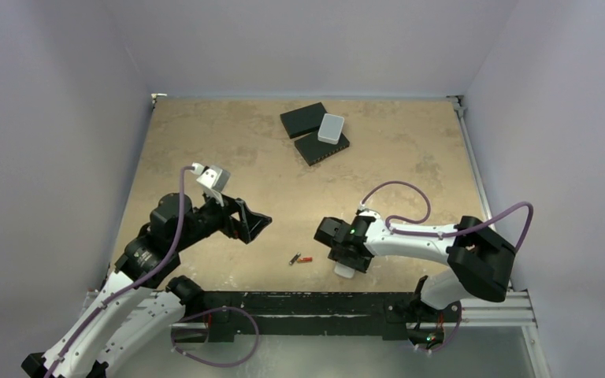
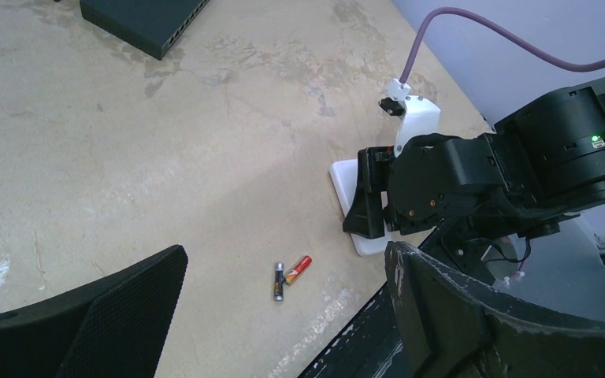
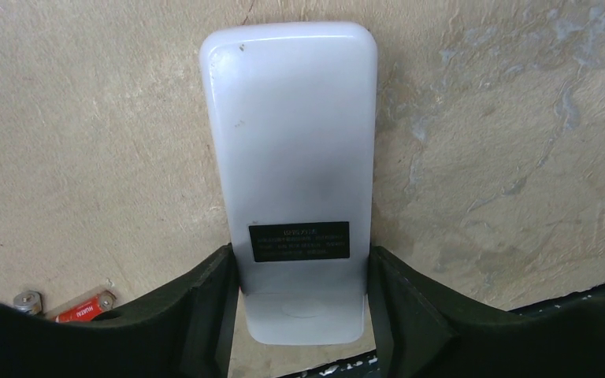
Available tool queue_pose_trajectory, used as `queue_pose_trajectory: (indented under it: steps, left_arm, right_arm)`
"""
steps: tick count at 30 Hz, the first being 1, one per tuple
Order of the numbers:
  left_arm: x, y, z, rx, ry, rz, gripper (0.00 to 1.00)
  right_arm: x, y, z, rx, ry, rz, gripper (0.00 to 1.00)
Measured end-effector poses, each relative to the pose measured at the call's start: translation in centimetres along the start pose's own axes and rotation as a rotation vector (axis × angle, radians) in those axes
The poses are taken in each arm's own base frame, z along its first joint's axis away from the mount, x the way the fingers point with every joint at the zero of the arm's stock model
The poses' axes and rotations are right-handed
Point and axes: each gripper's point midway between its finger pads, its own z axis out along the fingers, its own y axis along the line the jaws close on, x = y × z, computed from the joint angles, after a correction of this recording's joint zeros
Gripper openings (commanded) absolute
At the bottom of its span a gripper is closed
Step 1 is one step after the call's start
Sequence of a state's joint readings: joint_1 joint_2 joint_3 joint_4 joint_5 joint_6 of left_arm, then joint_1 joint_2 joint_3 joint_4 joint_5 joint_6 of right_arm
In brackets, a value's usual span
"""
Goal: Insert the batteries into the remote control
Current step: Pick up the remote control from the center of the board, then remove the battery cover from the remote control.
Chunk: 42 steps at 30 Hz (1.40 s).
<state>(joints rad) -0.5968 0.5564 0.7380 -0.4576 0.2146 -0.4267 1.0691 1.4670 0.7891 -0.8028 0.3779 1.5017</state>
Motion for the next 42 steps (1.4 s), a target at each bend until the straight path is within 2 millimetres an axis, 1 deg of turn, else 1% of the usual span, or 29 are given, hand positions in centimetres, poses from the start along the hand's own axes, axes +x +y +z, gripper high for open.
queue_pose_trajectory:
  steps: [1, 7, 12, 17, 23, 29, 34, 38, 42]
  left_arm:
    - [0.0, 0.0, 0.0, 0.0, 0.001, 0.0, 0.98]
    - [0.2, 0.1, 0.2, -0.005, 0.011, -0.003, 0.98]
    - [0.4, 0.3, 0.5, -0.01, 0.026, -0.006, 0.98]
    - [0.8, 0.5, 1.0, -0.018, 0.046, -0.011, 0.97]
    - [2.0, 1.0, 2.1, -0.033, 0.109, -0.036, 0.95]
    - [3.6, 1.3, 2.9, -0.047, 0.189, -0.11, 0.93]
    - [4.6, 0.9, 3.4, -0.039, 0.242, -0.184, 0.91]
    - [5.2, 0.4, 3.6, -0.028, 0.276, -0.242, 0.89]
    - [5.7, -0.3, 3.4, -0.008, 0.309, -0.301, 0.87]
  right_arm:
    - [-0.1, 0.0, 0.0, 0.0, -0.003, -0.006, 0.0]
    - [-0.8, 0.2, -0.6, -0.007, -0.03, -0.082, 0.0]
    - [-1.4, 1.2, -1.5, -0.047, -0.057, -0.184, 0.0]
    - [-1.5, 2.6, -2.8, -0.141, -0.075, -0.325, 0.0]
    - [-1.8, 4.9, -5.7, -0.334, -0.098, -0.471, 0.0]
    - [-2.0, 6.4, -8.3, -0.488, -0.135, -0.588, 0.0]
    - [-1.5, 6.9, -9.6, -0.565, -0.161, -0.716, 0.0]
    - [-0.3, 7.3, -10.8, -0.63, -0.191, -0.858, 0.0]
    - [1.4, 7.7, -11.9, -0.694, -0.227, -1.009, 0.0]
